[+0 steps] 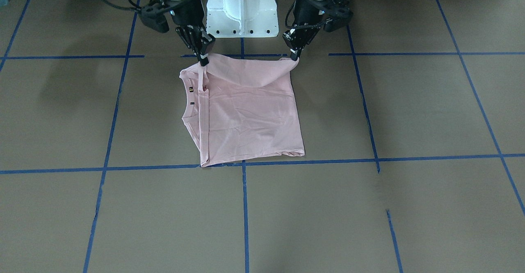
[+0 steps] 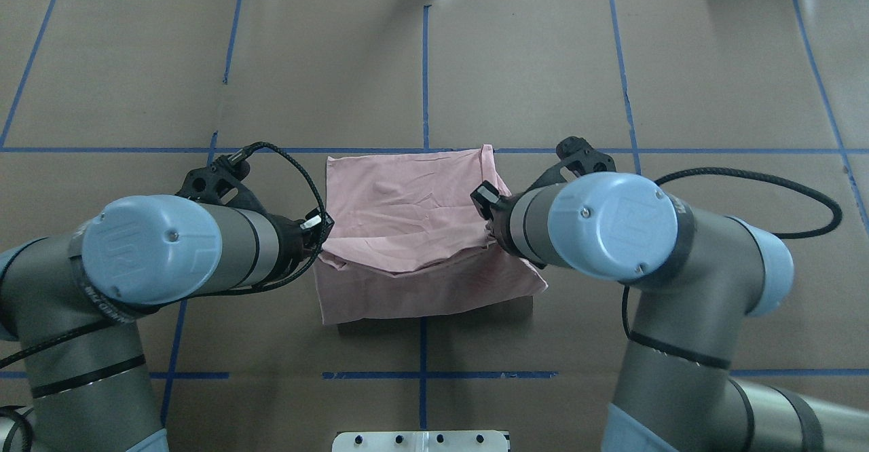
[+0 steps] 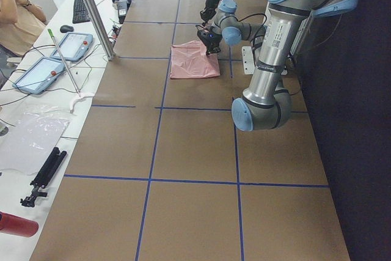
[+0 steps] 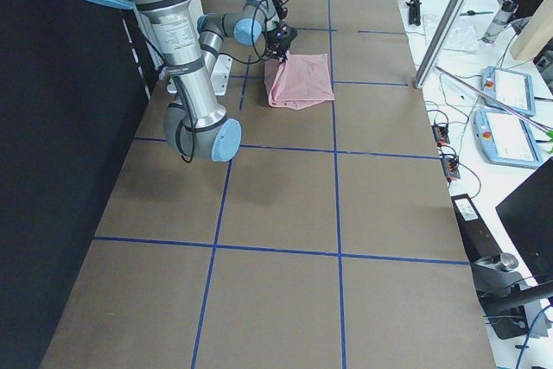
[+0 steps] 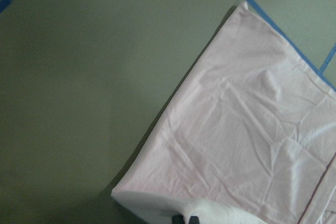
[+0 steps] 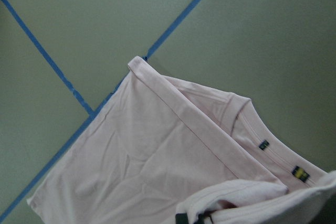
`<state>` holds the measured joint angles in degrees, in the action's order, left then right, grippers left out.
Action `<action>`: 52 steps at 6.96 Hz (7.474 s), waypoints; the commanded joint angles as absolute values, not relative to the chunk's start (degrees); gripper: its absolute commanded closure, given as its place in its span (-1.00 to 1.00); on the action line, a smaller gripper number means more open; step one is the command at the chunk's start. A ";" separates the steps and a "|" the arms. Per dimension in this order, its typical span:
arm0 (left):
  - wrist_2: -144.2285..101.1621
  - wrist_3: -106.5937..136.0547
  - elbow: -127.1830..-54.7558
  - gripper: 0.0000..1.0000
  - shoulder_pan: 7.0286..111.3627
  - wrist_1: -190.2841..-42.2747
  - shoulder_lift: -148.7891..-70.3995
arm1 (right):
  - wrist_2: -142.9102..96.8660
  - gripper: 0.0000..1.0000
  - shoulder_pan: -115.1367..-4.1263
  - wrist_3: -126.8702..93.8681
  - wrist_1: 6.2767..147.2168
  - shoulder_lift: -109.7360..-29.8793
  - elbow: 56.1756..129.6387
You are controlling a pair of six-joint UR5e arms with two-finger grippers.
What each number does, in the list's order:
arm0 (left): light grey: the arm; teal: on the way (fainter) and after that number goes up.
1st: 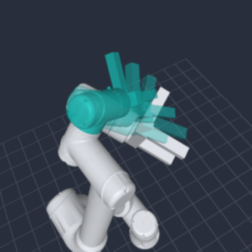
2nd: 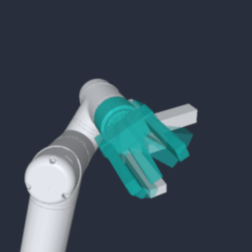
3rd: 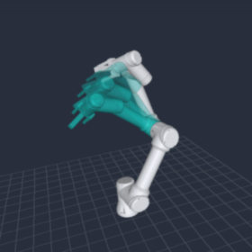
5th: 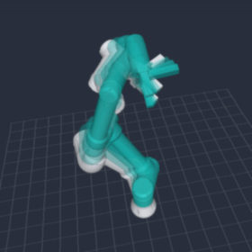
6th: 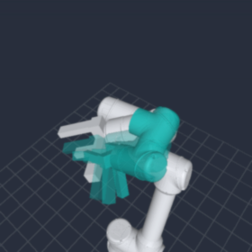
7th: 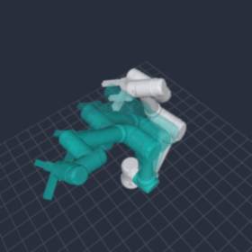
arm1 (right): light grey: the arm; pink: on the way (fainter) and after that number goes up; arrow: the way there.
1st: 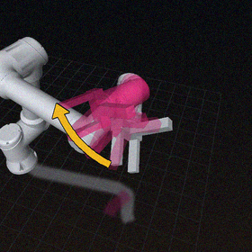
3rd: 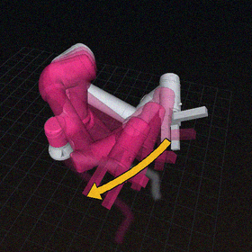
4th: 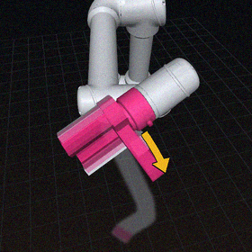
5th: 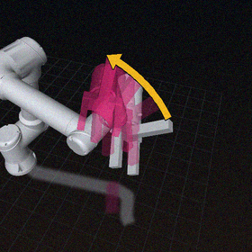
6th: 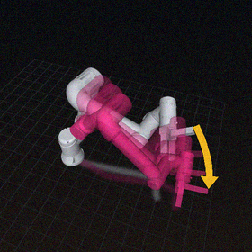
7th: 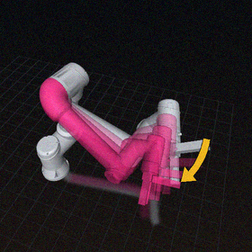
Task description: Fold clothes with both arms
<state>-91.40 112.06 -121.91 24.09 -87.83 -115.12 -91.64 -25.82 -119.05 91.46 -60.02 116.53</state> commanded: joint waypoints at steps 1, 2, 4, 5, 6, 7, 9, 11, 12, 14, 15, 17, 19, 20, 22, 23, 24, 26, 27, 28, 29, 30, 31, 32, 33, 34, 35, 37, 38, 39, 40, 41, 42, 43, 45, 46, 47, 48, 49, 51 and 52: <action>-86.60 107.07 -116.75 1.00 25.57 -88.59 -116.71 | -97.35 1.00 -33.28 -117.77 82.03 -55.23 102.29; -86.40 104.35 -112.54 1.00 27.06 -92.16 -117.85 | -97.56 1.00 -35.05 -117.60 81.92 -50.85 95.17; -85.87 103.27 -101.49 1.00 28.47 -103.82 -119.17 | -97.56 1.00 -35.68 -115.93 77.38 -49.23 87.58; -85.26 103.27 -95.42 1.00 29.87 -104.93 -122.92 | -97.56 1.00 -35.77 -115.93 74.65 -46.87 81.71; -85.25 100.66 -89.18 0.82 32.67 -109.73 -125.74 | -97.56 1.00 -36.38 -115.41 71.49 -44.41 75.13; -85.25 93.67 -78.59 0.02 36.87 -118.91 -128.64 | -96.95 -0.98 -37.87 -110.79 60.93 -43.25 62.96; -85.78 85.46 -77.07 -0.16 42.27 -124.28 -126.05 | -103.18 -1.00 -43.51 -104.60 58.72 -46.55 62.75; -86.39 85.00 -89.31 -0.18 42.19 -124.36 -117.40 | -105.01 -1.00 -45.42 -102.94 58.80 -48.68 68.54; -90.66 81.34 -94.52 -0.17 42.45 -124.28 -112.90 | -109.12 -1.00 -47.18 -97.53 58.45 -53.65 72.21; -97.95 63.66 -96.68 -0.14 48.73 -124.28 -104.11 | -121.13 -1.00 -57.77 -78.77 58.88 -68.65 84.76; -106.35 50.58 -98.33 -0.14 56.09 -124.02 -99.63 | -127.47 -1.00 -64.36 -64.92 60.28 -74.21 85.95; -121.12 21.70 -102.47 -0.14 75.99 -122.97 -88.31 | -135.32 -1.00 -77.01 -37.74 64.14 -83.19 86.57; -131.63 -0.55 -102.46 -0.07 91.45 -106.04 -86.74 | -135.35 -1.00 -87.67 -14.36 74.47 -86.57 86.92; -131.49 -5.40 -105.79 -0.12 94.02 -96.34 -86.75 | -135.35 -1.00 -91.72 -9.11 79.06 -86.49 88.14; -131.92 -6.42 -106.25 -0.29 95.18 -87.84 -86.83 | -134.30 -1.00 -89.66 -5.89 83.92 -86.66 88.50; -132.01 -6.50 -106.09 -0.99 95.19 -87.80 -86.14 | -134.64 -1.00 -88.78 -4.15 85.15 -87.01 89.11; -132.01 -5.89 -106.26 -1.00 95.19 -87.45 -86.65 | -134.65 -1.00 -87.12 -3.96 92.04 -86.92 93.91; -132.01 -5.71 -106.09 -1.00 95.19 -87.54 -85.70 | -130.09 -1.00 -86.49 -3.87 97.30 -88.93 98.53; -133.40 -3.02 -105.21 -1.00 95.19 -87.54 -85.52 | -130.86 -1.00 -86.40 -3.95 97.29 -89.12 98.70; -134.03 4.06 -102.51 -1.00 95.10 -88.93 -85.08 | -132.17 -1.00 -86.31 -3.96 97.38 -89.30 98.70; -133.95 4.48 -102.39 -1.00 95.01 -90.60 -83.86 | -132.27 -1.00 -84.83 -4.04 97.21 -90.86 97.74; -134.03 4.57 -102.04 -1.00 93.10 -92.27 -83.67 | -132.28 -1.00 -84.47 -4.30 97.29 -90.97 97.56; -133.51 4.74 -101.87 -1.00 88.90 -93.07 -83.67 | -132.36 -1.00 -83.24 -4.39 97.03 -90.79 95.99; -133.33 4.57 -102.82 -1.00 88.60 -93.86 -84.02 | -132.54 -1.00 -83.15 -4.48 94.77 -90.88 96.15; -133.42 4.57 -103.62 -1.00 88.16 -93.87 -85.94 | -132.80 -1.00 -83.14 -4.66 91.79 -91.31 95.80; -133.68 4.48 -101.71 -1.00 87.81 -94.04 -86.65 | -132.80 -1.00 -83.14 -4.66 91.41 -91.41 95.80; -133.77 4.92 -101.78 -1.00 87.63 -93.96 -87.27 | -132.72 -1.00 -83.14 -4.66 91.41 -91.49 95.97; -133.86 5.01 -102.13 -1.00 87.54 -93.25 -86.57 | -132.63 -1.00 -83.14 -4.57 91.23 -91.32 95.89; -133.86 5.01 -102.04 -1.00 87.54 -93.08 -86.40 | -132.63 -1.00 -83.14 -4.74 90.10 -91.41 95.98; -133.86 4.57 -102.22 -1.00 87.54 -93.86 -84.74 | -132.80 -1.00 -83.14 -4.75 89.48 -91.58 95.54; -133.86 4.57 -102.04 -1.00 87.54 -93.87 -84.73 | -132.80 -1.00 -83.14 -4.75 89.47 -91.58 95.45; -133.77 4.57 -102.04 -1.00 87.54 -93.69 -84.90 | -132.80 -1.00 -83.14 -4.75 89.47 -91.58 95.45; -133.33 4.74 -100.74 -1.00 87.45 -93.78 -84.90 | -132.80 -1.00 -83.14 -4.75 89.47 -91.58 95.45; -133.59 4.57 -98.11 -1.00 87.28 -93.34 -85.42 | -132.89 -1.00 -83.14 -4.66 89.39 -91.58 95.54; -133.68 4.57 -102.10 -1.00 87.71 -92.99 -84.12 | -132.80 -1.00 -83.14 -4.57 89.38 -91.67 95.71; -133.68 4.57 -105.17 -1.00 87.80 -90.90 -82.46 | -132.89 -1.00 -83.14 -4.57 89.38 -91.67 95.80; -133.68 4.57 -107.29 -1.00 87.72 -88.62 -82.53 | -132.80 -1.00 -83.14 -4.48 89.38 -91.67 95.71; -133.68 4.57 -107.49 -1.00 87.71 -88.42 -82.70 | -132.80 -1.00 -83.14 -4.48 89.38 -91.67 95.54; -133.77 4.57 -107.49 -1.00 87.80 -88.33 -82.62 | -132.80 -1.00 -83.14 -4.48 89.38 -91.67 95.45; -133.77 4.57 -108.01 -1.00 87.80 -88.42 -82.79 | -132.80 -1.00 -83.14 -4.48 89.39 -91.67 95.36; -133.77 4.57 -107.84 -1.00 87.80 -88.42 -82.97 | -132.89 -1.00 -83.14 -4.48 89.38 -91.67 95.27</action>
